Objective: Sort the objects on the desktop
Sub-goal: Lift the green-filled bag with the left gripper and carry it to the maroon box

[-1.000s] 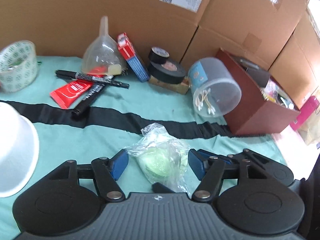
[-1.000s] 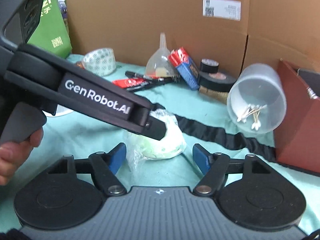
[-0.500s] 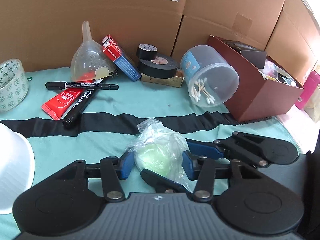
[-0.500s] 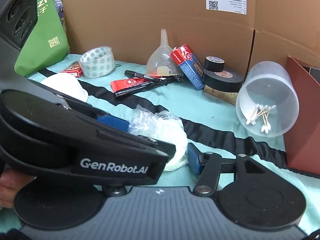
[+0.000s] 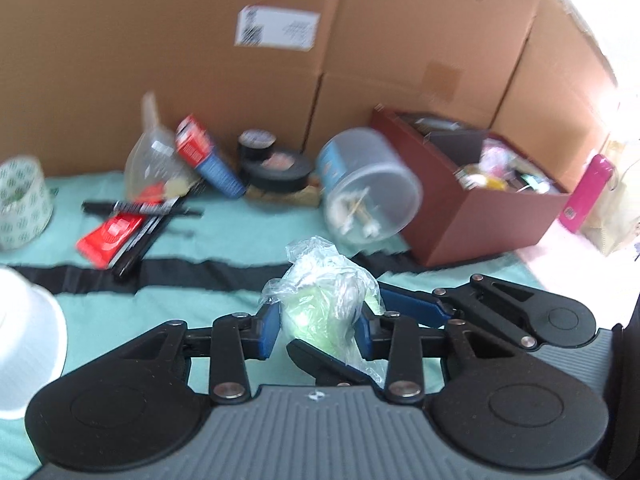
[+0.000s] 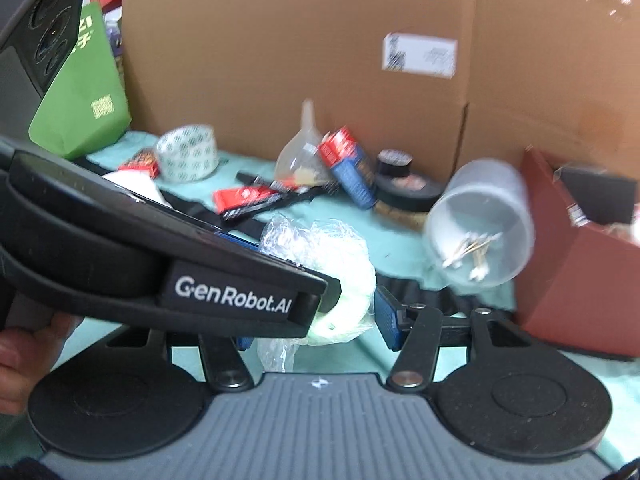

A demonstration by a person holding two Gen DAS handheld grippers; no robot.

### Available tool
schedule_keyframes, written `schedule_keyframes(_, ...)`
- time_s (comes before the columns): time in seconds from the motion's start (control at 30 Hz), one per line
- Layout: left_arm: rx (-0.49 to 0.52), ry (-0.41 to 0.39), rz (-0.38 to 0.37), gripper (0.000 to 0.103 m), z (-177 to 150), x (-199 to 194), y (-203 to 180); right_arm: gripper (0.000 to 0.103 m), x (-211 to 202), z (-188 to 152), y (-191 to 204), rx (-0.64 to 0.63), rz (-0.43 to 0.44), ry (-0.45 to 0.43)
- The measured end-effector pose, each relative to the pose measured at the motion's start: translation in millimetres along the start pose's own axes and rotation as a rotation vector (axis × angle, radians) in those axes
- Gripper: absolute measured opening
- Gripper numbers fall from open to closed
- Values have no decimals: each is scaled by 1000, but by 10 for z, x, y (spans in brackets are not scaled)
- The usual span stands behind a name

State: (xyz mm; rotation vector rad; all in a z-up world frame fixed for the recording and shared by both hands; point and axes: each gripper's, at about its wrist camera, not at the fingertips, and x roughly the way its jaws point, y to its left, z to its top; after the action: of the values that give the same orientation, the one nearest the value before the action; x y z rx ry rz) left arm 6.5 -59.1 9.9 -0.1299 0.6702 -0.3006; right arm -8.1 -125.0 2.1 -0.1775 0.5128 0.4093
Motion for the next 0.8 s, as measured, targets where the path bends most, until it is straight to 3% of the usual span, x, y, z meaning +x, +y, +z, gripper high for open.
schedule_keyframes(0.4, 92, -133, -128, 38, 528, 20, -683, 57, -517, 237, -561, 48, -182, -171)
schedule_keyframes(0.8, 137, -192, -251, 38, 944, 555, -1213, 57, -537, 324, -1325, 100, -347, -249)
